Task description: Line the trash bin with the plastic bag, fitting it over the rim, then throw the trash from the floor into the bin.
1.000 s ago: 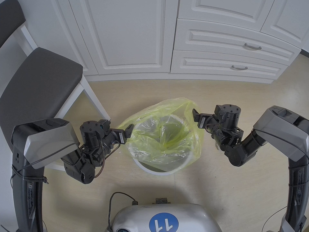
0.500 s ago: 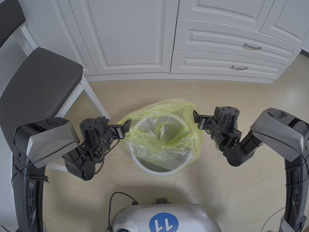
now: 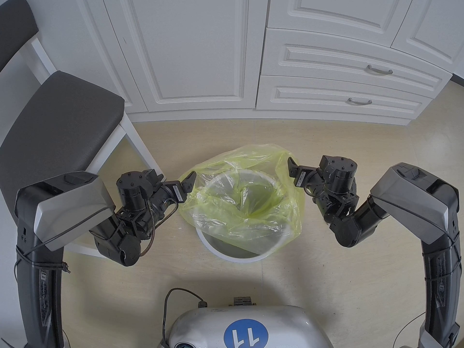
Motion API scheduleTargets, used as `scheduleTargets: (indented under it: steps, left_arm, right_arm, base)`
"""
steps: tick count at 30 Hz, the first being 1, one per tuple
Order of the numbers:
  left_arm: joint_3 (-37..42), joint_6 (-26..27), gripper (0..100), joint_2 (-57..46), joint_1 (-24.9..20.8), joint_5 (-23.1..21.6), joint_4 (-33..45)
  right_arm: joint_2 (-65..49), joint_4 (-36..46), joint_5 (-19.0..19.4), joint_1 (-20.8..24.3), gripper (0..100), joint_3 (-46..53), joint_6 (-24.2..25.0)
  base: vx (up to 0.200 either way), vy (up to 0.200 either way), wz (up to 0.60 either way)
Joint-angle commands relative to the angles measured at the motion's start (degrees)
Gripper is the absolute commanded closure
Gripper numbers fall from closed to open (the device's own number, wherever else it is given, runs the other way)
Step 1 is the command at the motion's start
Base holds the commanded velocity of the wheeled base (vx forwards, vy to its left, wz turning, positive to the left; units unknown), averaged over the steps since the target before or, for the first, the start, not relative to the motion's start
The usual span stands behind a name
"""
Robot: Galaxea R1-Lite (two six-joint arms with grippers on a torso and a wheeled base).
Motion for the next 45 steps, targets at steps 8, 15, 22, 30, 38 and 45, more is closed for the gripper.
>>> scheduleTargets:
  steps: [8,15,22,30,38,45]
  left_arm:
    - [-3.0,-4.8,0,1.1,2.0,-0.4,0.0]
    - [-4.9,-7.0,0,1.8,2.0,-0.4,0.0]
    - [-6.7,-8.7,0,4.5,1.9,-0.4,0.2]
    - [-8.1,-9.9,0,4.6,3.5,0.1,4.4]
    - [-7.2,-9.9,0,1.0,5.0,0.2,12.6]
    - [-4.7,-9.7,0,-1.1,4.8,-0.4,14.6]
  right_arm:
    - [4.5,-0.2,-0.1,-0.4,0,-5.5,2.7]
    - [7.9,-0.2,-0.1,-0.8,0,-8.1,2.8]
    - [9.7,0.0,-0.1,-0.8,0,-8.6,2.7]
    - [10.6,0.5,0.0,-1.1,0,-7.9,2.4]
    - [12.1,0.7,0.3,-2.2,0,-7.9,2.1]
    - [9.5,0.3,0.4,-2.6,0,-6.0,2.1]
  base:
    - [0.000,0.000,0.00]
    - [0.000,0.000,0.00]
    - [0.000,0.000,0.00]
    - [0.000,0.000,0.00]
    - [0.000,0.000,0.00]
    - [0.000,0.000,0.00]
